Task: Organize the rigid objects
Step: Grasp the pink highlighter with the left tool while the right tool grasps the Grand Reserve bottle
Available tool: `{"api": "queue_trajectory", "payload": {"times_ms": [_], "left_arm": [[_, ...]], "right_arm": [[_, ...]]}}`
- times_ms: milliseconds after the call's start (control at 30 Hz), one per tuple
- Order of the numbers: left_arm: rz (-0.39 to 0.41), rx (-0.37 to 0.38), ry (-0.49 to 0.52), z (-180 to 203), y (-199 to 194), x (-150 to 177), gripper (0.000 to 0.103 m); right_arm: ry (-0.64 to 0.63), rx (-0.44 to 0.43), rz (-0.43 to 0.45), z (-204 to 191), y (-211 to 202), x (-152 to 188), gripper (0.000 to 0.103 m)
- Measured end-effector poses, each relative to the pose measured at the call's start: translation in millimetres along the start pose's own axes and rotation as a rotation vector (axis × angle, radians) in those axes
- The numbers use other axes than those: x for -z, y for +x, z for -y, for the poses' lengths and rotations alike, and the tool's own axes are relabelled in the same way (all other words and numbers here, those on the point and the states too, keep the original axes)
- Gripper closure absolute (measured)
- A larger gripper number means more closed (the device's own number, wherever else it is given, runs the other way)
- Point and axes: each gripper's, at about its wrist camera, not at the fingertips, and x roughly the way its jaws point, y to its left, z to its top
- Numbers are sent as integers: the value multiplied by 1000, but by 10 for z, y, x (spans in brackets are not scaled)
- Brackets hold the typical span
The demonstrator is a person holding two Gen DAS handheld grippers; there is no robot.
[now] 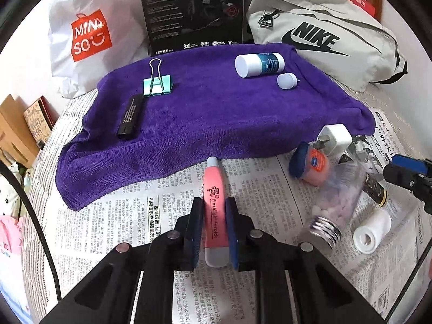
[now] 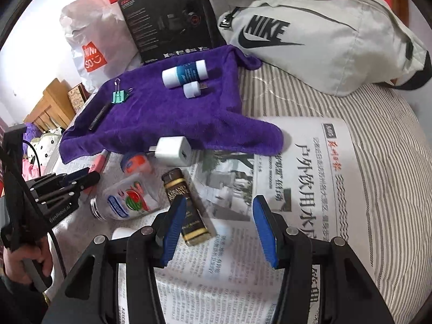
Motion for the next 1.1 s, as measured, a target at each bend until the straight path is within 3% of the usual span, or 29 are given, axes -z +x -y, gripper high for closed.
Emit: {"api": "queue_trajectory", "payload": {"times_ms": [233, 467, 600, 833, 1100], "left_arm": [[9, 62, -34, -96, -3, 32, 86], [19, 94, -58, -153, -5, 59, 86], [26, 109, -60, -173, -9, 70, 86], [33, 131, -74, -202, -8, 86, 86], [45, 106, -46, -152, -7, 94, 86]], "right_arm": [[-131, -13, -38, -228, 133, 19, 53], [-291, 26, -59, -423, 310, 54, 67], [-282, 35, -50, -419, 348, -6, 78], [-180, 97, -65, -266, 222, 81, 79], [-269, 155, -54, -364, 218, 142, 79]]}}
